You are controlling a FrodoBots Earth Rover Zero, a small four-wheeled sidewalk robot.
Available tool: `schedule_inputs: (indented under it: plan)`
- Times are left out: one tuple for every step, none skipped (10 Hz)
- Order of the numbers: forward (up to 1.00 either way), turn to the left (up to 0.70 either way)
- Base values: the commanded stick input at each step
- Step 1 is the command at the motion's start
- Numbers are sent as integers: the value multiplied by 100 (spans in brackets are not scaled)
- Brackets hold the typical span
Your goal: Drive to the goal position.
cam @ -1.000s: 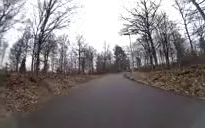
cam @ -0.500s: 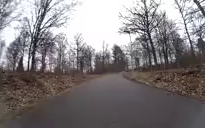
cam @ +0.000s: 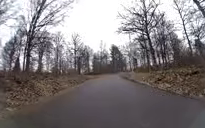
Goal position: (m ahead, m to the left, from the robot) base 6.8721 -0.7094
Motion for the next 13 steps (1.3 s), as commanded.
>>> schedule_inputs:
  plan:
    - [100, 0]
    - [100, 0]
    - [100, 0]
    - [100, 0]
    - [100, 0]
    - [100, 0]
    - [100, 0]
    - [100, 0]
    - [100, 0]
    - [100, 0]
    - [100, 0]
    - [100, 0]
    - [100, 0]
